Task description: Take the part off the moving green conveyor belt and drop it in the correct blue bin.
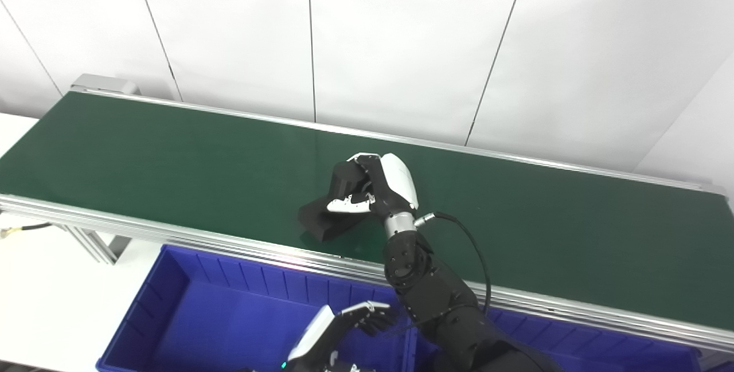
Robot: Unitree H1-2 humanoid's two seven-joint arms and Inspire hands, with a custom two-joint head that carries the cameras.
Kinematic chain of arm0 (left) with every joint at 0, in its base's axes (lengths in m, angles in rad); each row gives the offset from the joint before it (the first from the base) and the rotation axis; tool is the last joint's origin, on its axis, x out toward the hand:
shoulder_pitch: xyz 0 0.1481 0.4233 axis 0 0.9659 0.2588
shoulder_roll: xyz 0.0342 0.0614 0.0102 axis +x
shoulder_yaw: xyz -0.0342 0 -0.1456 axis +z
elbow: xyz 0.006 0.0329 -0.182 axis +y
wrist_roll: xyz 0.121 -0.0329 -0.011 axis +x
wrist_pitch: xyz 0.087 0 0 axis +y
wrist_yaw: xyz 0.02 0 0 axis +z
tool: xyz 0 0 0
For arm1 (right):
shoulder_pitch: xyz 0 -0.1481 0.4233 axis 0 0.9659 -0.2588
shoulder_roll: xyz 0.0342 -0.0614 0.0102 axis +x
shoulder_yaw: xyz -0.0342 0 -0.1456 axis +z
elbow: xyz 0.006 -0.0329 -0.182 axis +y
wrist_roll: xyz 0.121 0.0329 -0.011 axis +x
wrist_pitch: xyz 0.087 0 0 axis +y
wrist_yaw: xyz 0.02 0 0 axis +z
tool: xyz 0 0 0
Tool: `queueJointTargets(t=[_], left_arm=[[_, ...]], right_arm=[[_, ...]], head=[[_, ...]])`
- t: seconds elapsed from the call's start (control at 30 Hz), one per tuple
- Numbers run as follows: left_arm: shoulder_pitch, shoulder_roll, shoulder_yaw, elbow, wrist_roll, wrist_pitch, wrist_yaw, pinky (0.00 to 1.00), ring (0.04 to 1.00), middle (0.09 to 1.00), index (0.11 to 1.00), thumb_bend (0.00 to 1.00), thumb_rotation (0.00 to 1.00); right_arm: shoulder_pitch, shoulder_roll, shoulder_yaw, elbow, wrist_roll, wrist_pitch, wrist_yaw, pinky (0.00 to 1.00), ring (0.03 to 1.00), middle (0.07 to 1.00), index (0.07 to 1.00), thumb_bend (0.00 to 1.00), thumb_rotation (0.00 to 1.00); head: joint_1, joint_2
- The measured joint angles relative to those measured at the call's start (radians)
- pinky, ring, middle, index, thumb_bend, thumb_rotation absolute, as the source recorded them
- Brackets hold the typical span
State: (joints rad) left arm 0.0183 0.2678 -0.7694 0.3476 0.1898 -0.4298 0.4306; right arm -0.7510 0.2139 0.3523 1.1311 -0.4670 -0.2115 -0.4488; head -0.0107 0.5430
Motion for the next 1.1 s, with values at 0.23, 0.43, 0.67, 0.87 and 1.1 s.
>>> queueJointTargets(t=[0.23,0.43,0.67,0.87,1.1], left_arm=[[-0.001,0.005,-0.009,-0.001,-0.006,0.0,0.001,0.64,0.69,0.72,0.738,0.88,0.6],[0.0,0.035,0.0,-0.02,-0.026,-0.002,-0.006,0.63,0.692,0.726,0.747,0.87,0.61],[0.011,0.041,0.075,-0.067,-0.079,-0.003,-0.073,0.66,0.714,0.742,0.752,0.88,0.62],[0.05,0.04,0.15,-0.098,-0.094,-0.003,-0.154,0.69,0.731,0.754,0.763,0.85,0.64],[0.081,0.015,0.25,-0.124,-0.141,-0.004,-0.263,0.75,0.777,0.783,0.788,0.87,0.63]], right_arm=[[0.158,-0.035,-0.018,-0.278,0.007,-0.031,-0.005,0.34,0.479,0.578,0.455,0.49,0.0],[0.32,-0.087,-0.068,-0.635,0.016,-0.016,0.022,0.31,0.448,0.578,0.467,0.49,0.0],[0.477,-0.099,-0.1,-0.856,0.017,0.033,0.067,0.32,0.448,0.571,0.465,0.49,0.0],[0.554,-0.103,-0.133,-1.003,0.011,0.064,0.089,0.35,0.475,0.554,0.443,0.49,0.0],[0.675,-0.139,-0.19,-1.173,0.015,0.112,0.135,0.35,0.47,0.553,0.443,0.49,0.0]], head=[[-0.047,0.031],[-0.097,0.077],[-0.135,0.144],[-0.144,0.172],[-0.153,0.199]])
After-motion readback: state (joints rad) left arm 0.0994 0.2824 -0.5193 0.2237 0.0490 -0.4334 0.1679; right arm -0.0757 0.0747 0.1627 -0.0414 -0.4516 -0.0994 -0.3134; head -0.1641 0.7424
